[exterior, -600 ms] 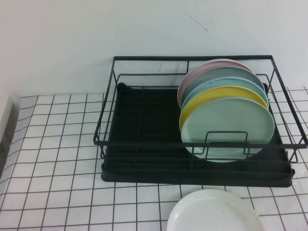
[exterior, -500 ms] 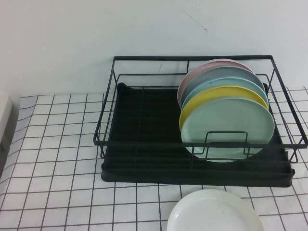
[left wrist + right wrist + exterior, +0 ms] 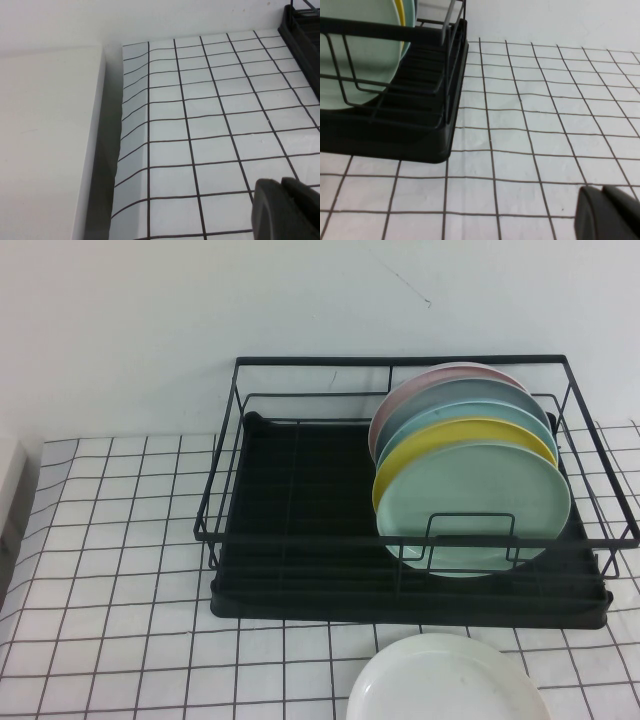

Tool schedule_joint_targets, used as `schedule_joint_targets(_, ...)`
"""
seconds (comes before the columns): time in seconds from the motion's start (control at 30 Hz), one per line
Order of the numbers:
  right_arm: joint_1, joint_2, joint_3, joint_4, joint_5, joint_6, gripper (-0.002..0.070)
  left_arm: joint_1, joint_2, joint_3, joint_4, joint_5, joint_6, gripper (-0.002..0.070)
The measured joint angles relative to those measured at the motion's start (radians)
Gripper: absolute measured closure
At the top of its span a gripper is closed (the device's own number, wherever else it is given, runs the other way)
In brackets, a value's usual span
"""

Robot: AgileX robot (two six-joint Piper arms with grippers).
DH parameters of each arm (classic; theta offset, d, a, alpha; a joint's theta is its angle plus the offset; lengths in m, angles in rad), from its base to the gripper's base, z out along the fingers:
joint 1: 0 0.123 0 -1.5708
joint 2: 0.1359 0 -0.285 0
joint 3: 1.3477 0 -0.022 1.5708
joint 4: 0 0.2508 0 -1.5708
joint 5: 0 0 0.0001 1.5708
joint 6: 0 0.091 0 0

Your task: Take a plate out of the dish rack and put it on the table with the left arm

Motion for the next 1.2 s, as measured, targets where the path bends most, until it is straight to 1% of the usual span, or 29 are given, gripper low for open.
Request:
schedule_joint_targets(0.8, 0.0, 0.0, 0.0, 0.0, 0.0, 0.0, 0.0678, 0.0, 0.0, 0.0, 0.0, 0.0, 0.0, 0.0678)
schedule_joint_targets(0.97, 0.0, 0.0, 0.0, 0.0, 0.0, 0.0, 0.0678, 0.0, 0.0, 0.0, -0.074, -0.004, 0.0, 0.0678)
schedule_joint_targets(1.1, 0.0, 0.0, 0.0, 0.0, 0.0, 0.0, 0.0678, 0.0, 0.0, 0.0, -0.102, -0.004, -0.003, 0.0678)
schedule_joint_targets(1.2, 0.0, 0.0, 0.0, 0.0, 0.0, 0.0, 0.0678, 0.0, 0.0, 0.002, -0.182, -0.008, -0.003, 0.0678)
